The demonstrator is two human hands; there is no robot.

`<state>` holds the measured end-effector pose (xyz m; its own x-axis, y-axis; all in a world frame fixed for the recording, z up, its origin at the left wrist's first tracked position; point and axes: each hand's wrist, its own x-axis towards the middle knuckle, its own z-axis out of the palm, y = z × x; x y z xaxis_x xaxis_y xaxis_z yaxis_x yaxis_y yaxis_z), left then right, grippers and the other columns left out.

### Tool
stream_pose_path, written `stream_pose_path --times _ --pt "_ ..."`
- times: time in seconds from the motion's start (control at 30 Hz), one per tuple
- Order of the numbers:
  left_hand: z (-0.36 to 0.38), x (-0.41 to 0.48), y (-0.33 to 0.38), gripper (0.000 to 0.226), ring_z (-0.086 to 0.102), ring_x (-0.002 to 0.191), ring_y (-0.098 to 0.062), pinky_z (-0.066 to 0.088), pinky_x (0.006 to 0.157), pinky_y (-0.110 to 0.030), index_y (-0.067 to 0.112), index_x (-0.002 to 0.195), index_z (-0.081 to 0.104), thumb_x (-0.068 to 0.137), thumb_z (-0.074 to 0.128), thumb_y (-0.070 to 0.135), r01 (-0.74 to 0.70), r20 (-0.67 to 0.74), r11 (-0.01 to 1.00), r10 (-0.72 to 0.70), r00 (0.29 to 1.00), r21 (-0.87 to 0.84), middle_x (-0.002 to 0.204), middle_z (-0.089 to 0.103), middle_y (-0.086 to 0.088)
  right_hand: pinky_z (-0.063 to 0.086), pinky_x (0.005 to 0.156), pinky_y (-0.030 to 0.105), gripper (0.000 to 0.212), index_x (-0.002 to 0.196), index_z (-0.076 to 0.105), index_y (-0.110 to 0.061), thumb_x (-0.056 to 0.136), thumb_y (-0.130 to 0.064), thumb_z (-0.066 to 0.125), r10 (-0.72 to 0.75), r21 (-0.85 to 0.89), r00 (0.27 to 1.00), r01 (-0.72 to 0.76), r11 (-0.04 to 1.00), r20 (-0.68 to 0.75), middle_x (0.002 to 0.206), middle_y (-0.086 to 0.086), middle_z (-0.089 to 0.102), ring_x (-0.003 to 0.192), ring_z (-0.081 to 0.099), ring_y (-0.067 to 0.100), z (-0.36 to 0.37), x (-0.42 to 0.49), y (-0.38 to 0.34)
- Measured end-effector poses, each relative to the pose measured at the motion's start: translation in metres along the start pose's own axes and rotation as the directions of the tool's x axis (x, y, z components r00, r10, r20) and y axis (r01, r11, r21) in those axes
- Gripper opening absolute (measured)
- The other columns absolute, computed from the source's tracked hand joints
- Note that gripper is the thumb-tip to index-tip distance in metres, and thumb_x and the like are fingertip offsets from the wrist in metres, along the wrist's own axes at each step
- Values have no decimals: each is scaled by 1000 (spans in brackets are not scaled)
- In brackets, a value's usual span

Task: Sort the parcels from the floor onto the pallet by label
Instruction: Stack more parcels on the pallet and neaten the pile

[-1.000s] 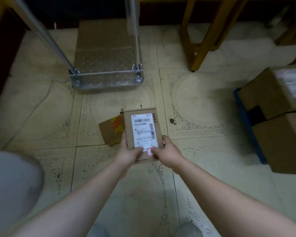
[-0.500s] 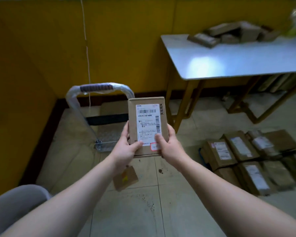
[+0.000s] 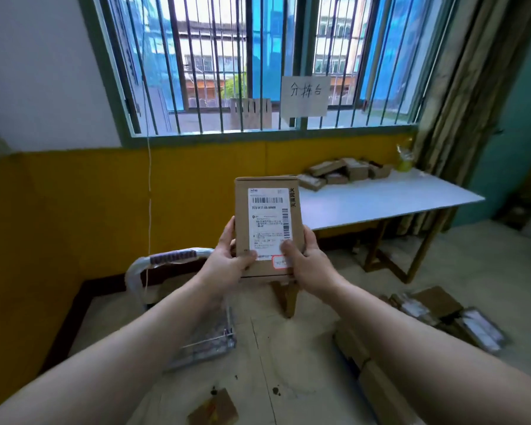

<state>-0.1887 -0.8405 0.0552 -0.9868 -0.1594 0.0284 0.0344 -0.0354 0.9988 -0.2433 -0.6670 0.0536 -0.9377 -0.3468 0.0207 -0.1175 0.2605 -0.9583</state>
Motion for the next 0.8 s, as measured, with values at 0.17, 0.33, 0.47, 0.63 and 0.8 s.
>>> stream_pose_path --times 0.17,0.33,0.47,0.63,0.8 --pt "20 -18 31 82 61 108 -20 57 83 -41 55 140 17 88 64 11 -19 53 998 15 998 64 128 54 -2 52 92 44 33 124 26 -47 98 -41 45 -16 -37 996 13 999 -84 117 -6 63 103 64 17 -22 -35 -27" --pt "56 -22 50 80 60 108 -19 56 85 -40 54 141 16 89 63 15 -46 95 990 33 995 133 128 55 1 55 86 38 41 136 28 -39 98 -41 44 -14 -60 989 5 998 -147 110 -10 62 97 64 11 -59 -58 -38" --pt "107 -19 54 81 63 102 -16 58 80 -32 51 143 16 89 63 13 -30 135 992 13 991 121 125 56 1 54 75 32 44 138 26 -39 98 -43 44 -5 -98 979 -16 995 -204 107 -12 62 94 63 12 -108 -71 -29" --pt "198 -6 48 81 64 97 -14 59 75 -30 54 141 17 89 64 14 -10 189 995 -10 982 101 112 60 7 51 59 26 44 137 27 -41 97 -46 44 20 -131 965 -55 990 -260 102 -15 62 87 65 11 -195 -85 -3" --pt "296 8 28 80 67 93 -13 58 68 -28 56 139 18 88 65 16 26 217 996 -45 975 88 110 63 6 53 57 34 47 139 25 -40 96 -47 42 72 -152 959 -117 981 -273 106 -5 63 87 65 23 -287 -93 35"
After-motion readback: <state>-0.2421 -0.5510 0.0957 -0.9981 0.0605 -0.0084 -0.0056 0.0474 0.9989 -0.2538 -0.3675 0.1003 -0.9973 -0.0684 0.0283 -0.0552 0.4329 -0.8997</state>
